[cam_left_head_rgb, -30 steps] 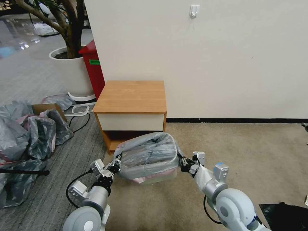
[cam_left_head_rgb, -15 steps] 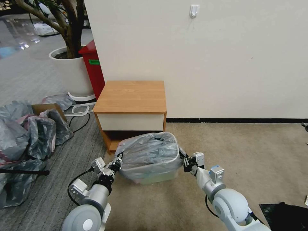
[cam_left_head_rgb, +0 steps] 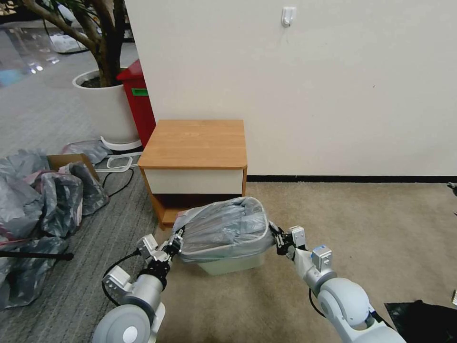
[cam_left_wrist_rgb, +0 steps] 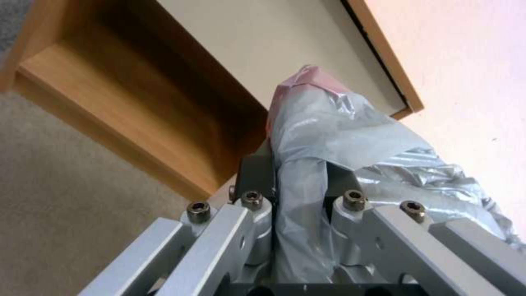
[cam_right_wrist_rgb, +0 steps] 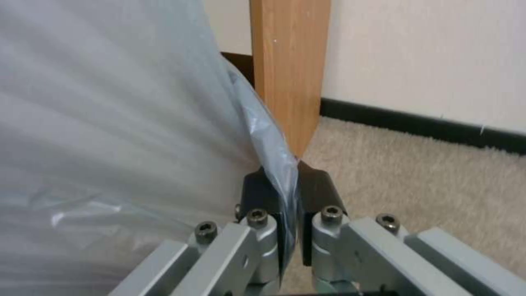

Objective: Pick up the garbage bag from the table and place it over the trash can.

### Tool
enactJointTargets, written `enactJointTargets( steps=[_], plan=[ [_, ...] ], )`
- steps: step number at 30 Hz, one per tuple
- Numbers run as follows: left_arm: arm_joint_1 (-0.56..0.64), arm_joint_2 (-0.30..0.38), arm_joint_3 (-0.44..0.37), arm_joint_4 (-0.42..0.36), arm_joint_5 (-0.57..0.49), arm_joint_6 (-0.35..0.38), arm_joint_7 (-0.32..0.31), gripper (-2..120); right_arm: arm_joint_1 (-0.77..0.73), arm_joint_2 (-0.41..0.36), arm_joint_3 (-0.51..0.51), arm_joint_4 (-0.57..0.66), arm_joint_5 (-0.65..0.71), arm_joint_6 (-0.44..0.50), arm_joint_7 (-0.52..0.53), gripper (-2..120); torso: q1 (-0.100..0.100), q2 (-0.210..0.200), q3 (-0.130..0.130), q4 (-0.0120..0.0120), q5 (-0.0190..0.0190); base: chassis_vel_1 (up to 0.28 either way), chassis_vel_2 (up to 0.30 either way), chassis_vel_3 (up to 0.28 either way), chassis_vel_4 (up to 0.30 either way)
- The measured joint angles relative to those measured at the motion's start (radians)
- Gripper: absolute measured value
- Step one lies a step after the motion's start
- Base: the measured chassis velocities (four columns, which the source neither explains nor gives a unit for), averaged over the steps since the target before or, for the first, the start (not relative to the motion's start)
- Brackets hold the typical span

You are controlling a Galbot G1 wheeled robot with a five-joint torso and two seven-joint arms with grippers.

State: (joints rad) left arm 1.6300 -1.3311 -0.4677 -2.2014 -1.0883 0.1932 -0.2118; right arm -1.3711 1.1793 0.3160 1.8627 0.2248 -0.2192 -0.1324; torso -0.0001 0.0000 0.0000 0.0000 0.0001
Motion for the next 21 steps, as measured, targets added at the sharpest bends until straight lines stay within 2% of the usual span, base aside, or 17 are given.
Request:
enactJointTargets(
  steps=[5,7,8,10,11,15,16,21],
  plan=[
    [-0.001,0.0,-0.007,0.001,-0.001,0.003,0.001,9,-0.013,-0.003,0.006,0.008,-0.017,0.02,-0.007,12,0.0,0.0,0.0,0.0,0.0,0.0,0.0,0.0,0.0],
    [-0.002,0.001,-0.011,0.01,0.005,0.003,0.001,9,-0.026,-0.005,0.009,0.029,0.008,0.024,-0.001,24,0.0,0.0,0.0,0.0001,-0.0001,0.0,0.0,0.0,0.0],
    [-0.002,0.001,-0.011,0.01,0.005,0.003,0.001,9,-0.026,-0.005,0.009,0.029,0.008,0.024,-0.001,24,0.0,0.0,0.0,0.0001,-0.0001,0.0,0.0,0.0,0.0],
    [-0.007,0.005,-0.02,0.024,0.009,0.003,0.0,9,-0.052,-0.009,0.017,0.068,0.064,0.025,0.018,36,0.0,0.0,0.0,0.0,-0.0001,0.0,0.0,0.0,0.0],
    [-0.007,0.005,-0.02,0.024,0.009,0.003,0.0,9,-0.052,-0.009,0.017,0.068,0.064,0.025,0.018,36,0.0,0.0,0.0,0.0,-0.0001,0.0,0.0,0.0,0.0],
    [-0.023,0.018,-0.033,0.046,0.007,0.003,-0.018,9,-0.087,-0.019,0.036,0.115,0.151,0.048,0.023,52,0.0,0.0,0.0,-0.0001,-0.0001,0.0,0.0,0.0,0.0],
    [-0.023,0.018,-0.033,0.046,0.007,0.003,-0.018,9,-0.087,-0.019,0.036,0.115,0.151,0.048,0.023,52,0.0,0.0,0.0,-0.0001,-0.0001,0.0,0.0,0.0,0.0],
    [-0.049,0.032,-0.047,0.071,0.0,0.007,-0.04,9,-0.114,-0.024,0.072,0.15,0.326,0.065,0.012,76,0.0,0.0,0.0,0.0,-0.0001,0.0,0.0,0.0,0.0]
  ],
)
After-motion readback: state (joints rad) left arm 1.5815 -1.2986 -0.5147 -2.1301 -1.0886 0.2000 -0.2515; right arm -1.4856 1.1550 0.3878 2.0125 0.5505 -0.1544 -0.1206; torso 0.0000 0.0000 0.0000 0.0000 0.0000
